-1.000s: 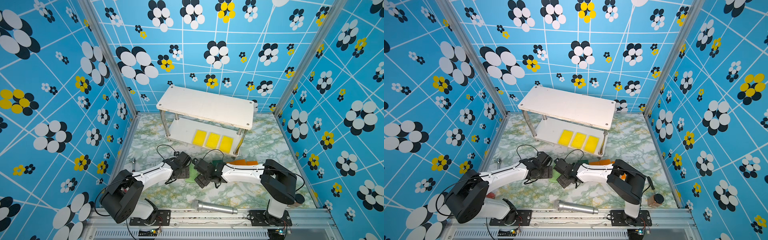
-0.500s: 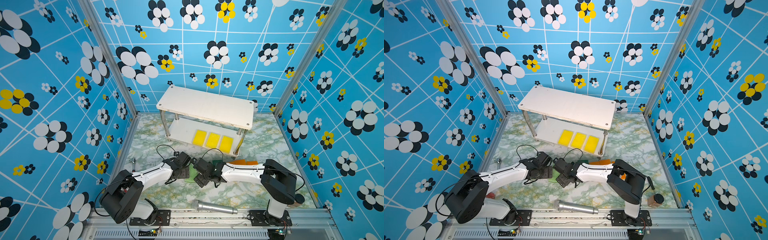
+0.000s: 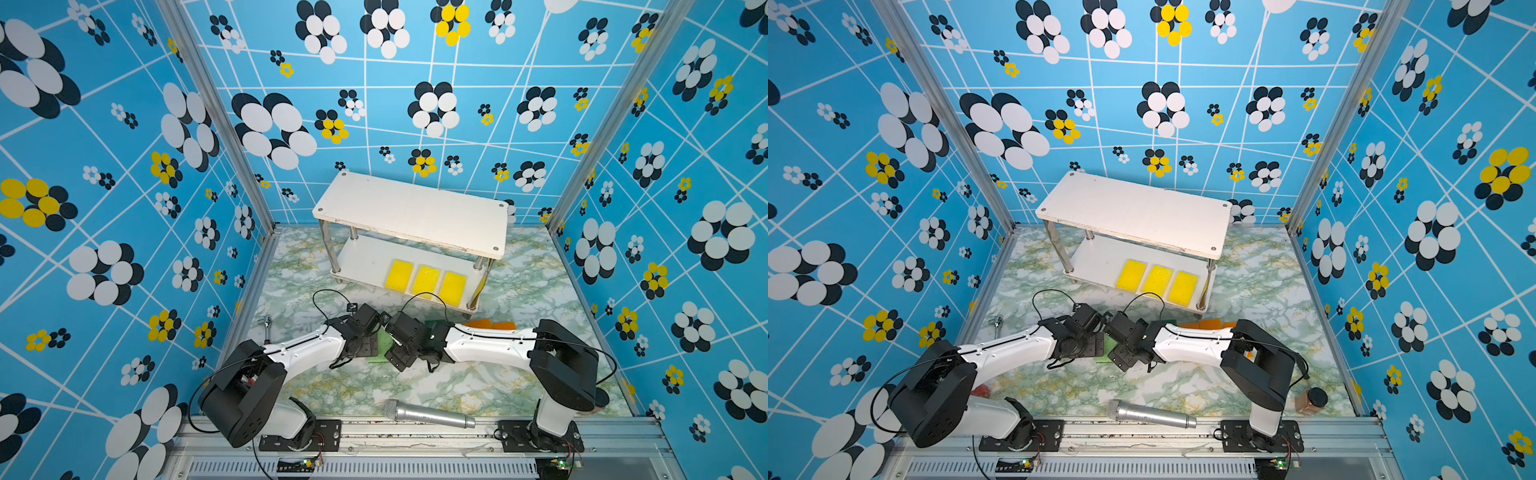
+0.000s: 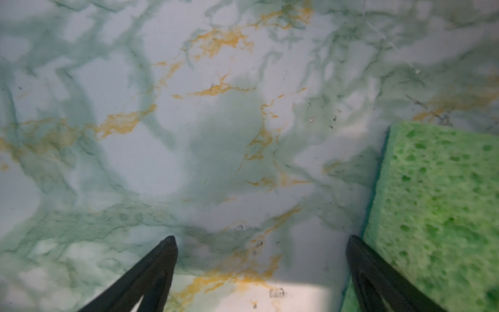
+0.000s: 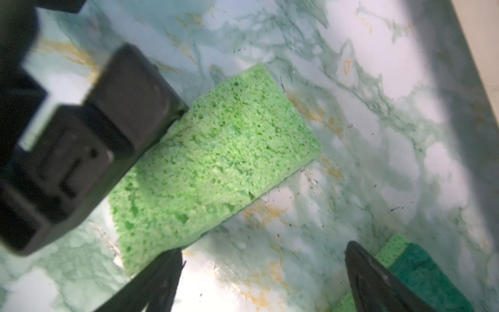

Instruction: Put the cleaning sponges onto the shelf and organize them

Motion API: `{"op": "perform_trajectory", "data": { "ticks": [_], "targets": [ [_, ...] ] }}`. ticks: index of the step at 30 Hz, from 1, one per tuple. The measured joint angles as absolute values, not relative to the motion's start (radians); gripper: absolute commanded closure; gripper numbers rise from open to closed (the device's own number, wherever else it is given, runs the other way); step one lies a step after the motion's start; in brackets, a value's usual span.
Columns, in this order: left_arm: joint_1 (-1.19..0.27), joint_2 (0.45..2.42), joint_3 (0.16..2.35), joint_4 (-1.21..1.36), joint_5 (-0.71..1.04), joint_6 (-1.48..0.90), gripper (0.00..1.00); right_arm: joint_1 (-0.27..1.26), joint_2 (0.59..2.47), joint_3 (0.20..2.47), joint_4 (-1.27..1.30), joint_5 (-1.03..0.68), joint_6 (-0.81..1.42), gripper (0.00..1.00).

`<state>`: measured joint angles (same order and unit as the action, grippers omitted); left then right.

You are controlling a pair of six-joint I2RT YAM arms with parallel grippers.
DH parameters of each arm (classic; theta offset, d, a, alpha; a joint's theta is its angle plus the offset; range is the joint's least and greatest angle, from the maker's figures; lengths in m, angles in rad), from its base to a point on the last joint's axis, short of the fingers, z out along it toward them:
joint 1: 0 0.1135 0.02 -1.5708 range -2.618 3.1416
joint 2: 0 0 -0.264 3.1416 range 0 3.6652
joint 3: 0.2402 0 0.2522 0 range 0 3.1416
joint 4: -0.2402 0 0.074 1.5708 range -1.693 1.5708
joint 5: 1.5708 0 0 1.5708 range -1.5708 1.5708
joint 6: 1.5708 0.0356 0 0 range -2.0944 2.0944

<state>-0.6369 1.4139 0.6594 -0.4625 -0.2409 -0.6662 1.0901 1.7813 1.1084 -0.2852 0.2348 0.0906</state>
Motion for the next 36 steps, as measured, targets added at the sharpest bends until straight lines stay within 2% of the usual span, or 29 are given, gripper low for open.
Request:
{"op": "perform_trajectory", "data": {
  "ticks": [25,36],
  "targets": [
    [-0.636,1.393,0.648,-0.464,-0.244,-0.666,0.01,1.083,1.800,1.146,-0.294,0.196,0.037,0.03],
    [-0.612,1.367,0.601,-0.387,-0.216,-0.671,0.01,1.079,1.800,1.127,-0.242,0.147,0.037,0.04]
  ]
}}
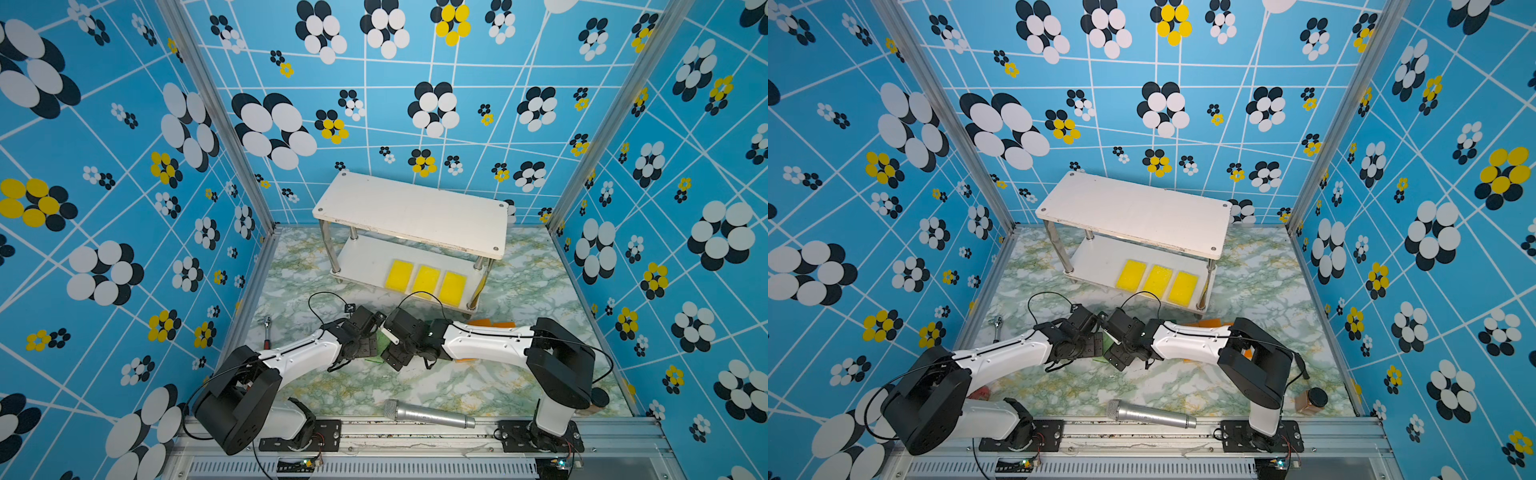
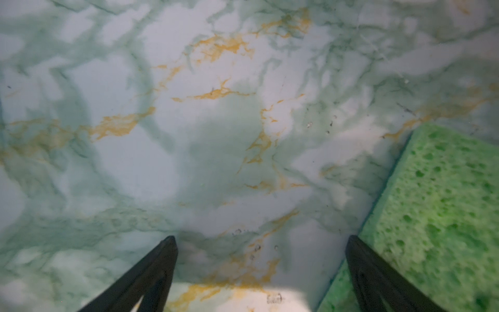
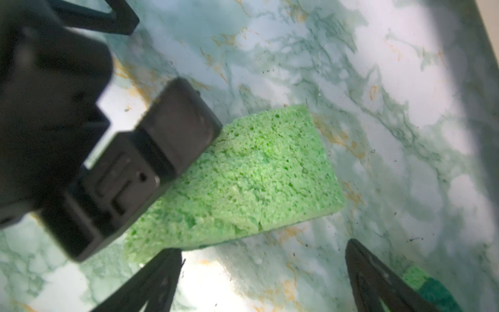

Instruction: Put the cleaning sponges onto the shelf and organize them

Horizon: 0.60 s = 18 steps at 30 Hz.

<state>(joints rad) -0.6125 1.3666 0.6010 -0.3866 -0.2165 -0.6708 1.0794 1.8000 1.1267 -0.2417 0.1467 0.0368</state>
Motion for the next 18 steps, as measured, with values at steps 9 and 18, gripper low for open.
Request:
{"op": "perform_trajectory", "data": {
  "ticks": [9,18],
  "targets": [
    [-0.512,1.244,0.520,-0.345,-0.136,-0.674,0.01,1.080,1.758,1.122,-0.105,0.149,0.048,0.03],
    [-0.498,1.230,0.513,-0.346,-0.120,-0.674,0.01,1.079,1.749,1.121,-0.070,0.162,0.056,0.04]
  ]
}}
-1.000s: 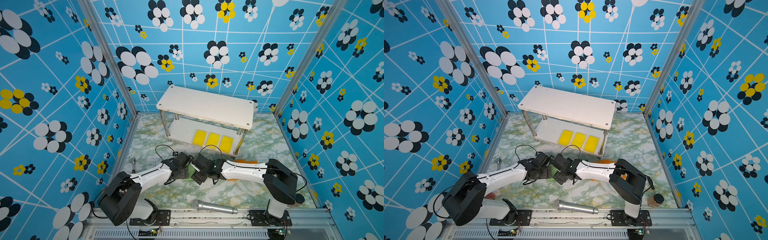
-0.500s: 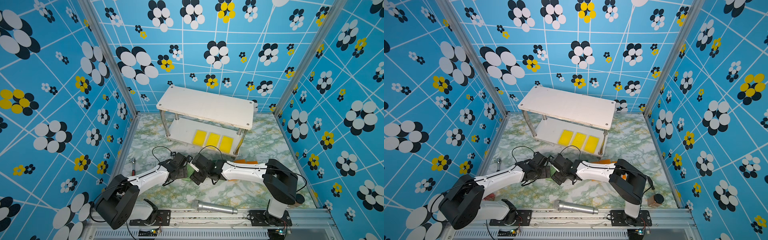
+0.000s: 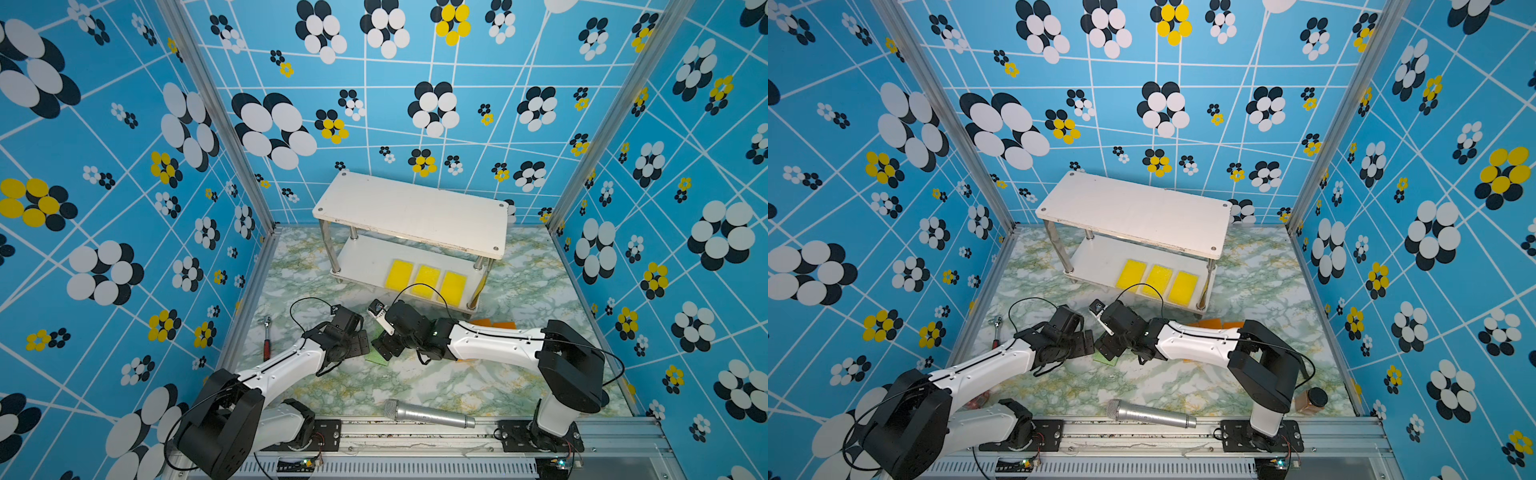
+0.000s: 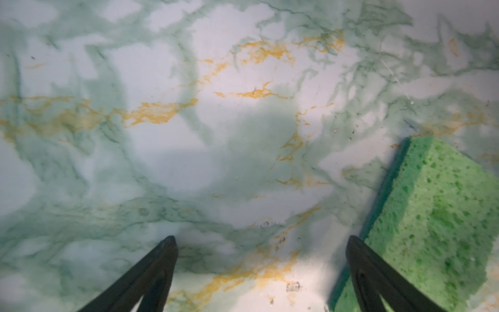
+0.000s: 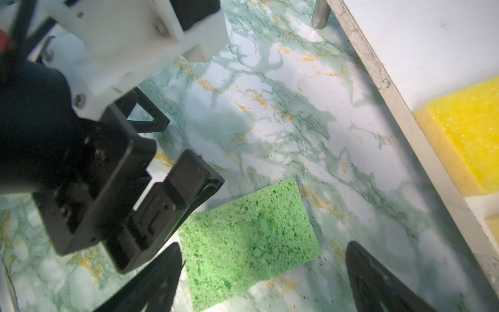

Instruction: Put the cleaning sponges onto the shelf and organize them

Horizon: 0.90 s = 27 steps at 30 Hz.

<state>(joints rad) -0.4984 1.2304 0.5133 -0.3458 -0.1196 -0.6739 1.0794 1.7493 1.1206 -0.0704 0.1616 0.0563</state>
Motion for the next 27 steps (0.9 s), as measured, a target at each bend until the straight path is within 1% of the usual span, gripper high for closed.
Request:
{"op": "perform_trajectory", "data": {
  "ticks": [7,12,16,27],
  "targets": [
    [-0.480,1.201,0.496,-0.341,-0.102,-0.696,0.01,1.068,1.729,1.069,-0.080,0.219,0.105,0.03],
    [-0.458,1.140,0.455,-0.310,-0.073,-0.725,0.01,1.063,1.728,1.026,-0.121,0.270,0.150,0.03],
    [-0.457,1.128,0.451,-0.320,-0.064,-0.727,0.01,1.063,1.728,1.003,-0.159,0.302,0.170,0.03],
    [-0.458,1.132,0.453,-0.317,-0.043,-0.723,0.01,1.064,1.749,0.978,-0.198,0.324,0.180,0.04]
  ]
}}
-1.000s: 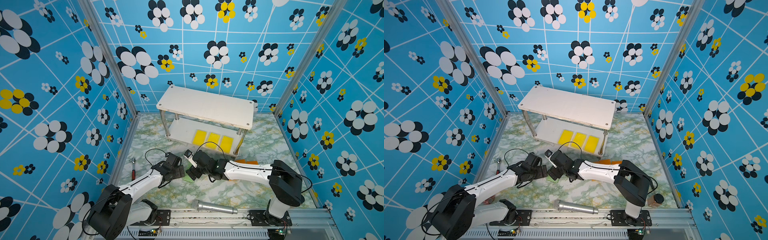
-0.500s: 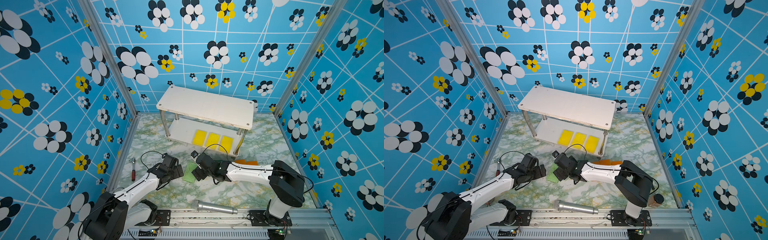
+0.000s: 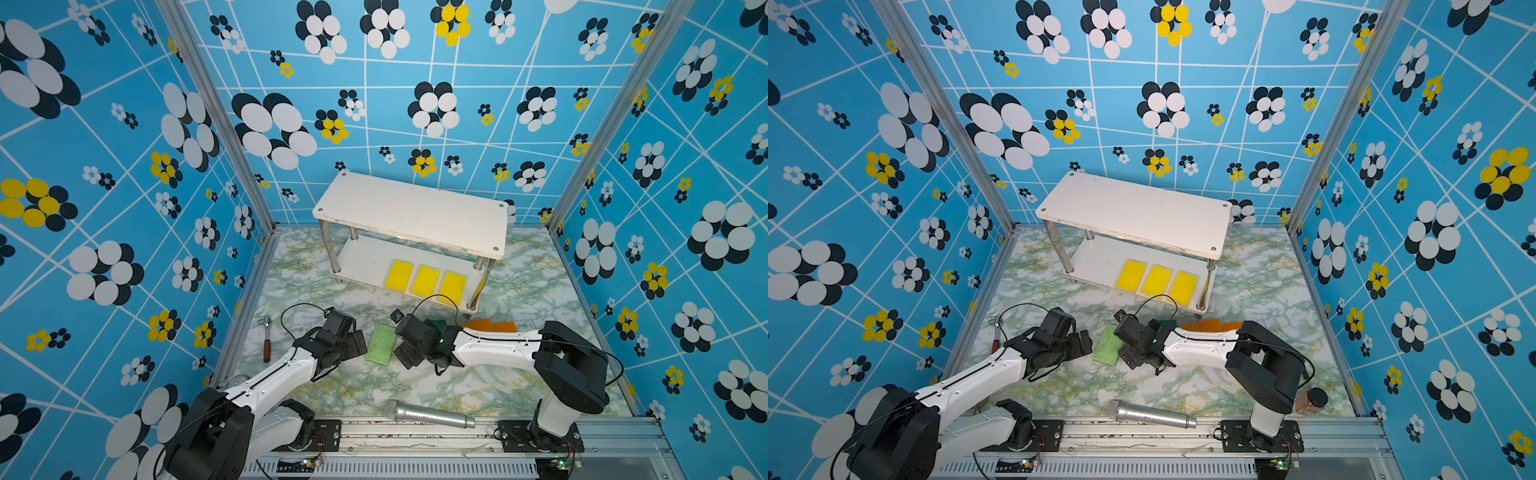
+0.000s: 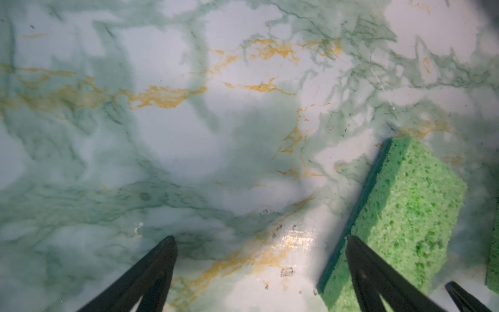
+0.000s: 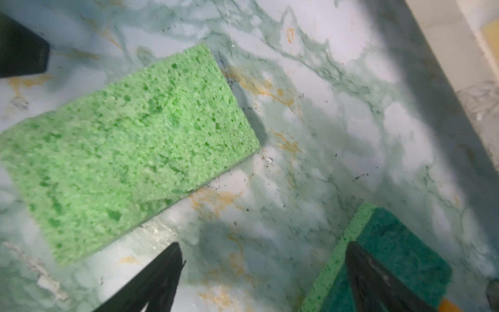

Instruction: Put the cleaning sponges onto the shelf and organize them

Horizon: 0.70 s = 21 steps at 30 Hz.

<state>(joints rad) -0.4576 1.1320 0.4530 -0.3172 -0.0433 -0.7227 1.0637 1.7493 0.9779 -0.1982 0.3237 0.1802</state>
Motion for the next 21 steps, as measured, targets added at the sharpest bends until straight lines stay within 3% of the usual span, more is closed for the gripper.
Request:
{"op": "perform_trajectory", "data": {
  "ticks": [21],
  "targets": [
    [-0.487,1.213,0.493,-0.283,-0.036,-0.718,0.01,1.066,1.841,1.043,-0.116,0.270,0.176,0.04]
  ]
}}
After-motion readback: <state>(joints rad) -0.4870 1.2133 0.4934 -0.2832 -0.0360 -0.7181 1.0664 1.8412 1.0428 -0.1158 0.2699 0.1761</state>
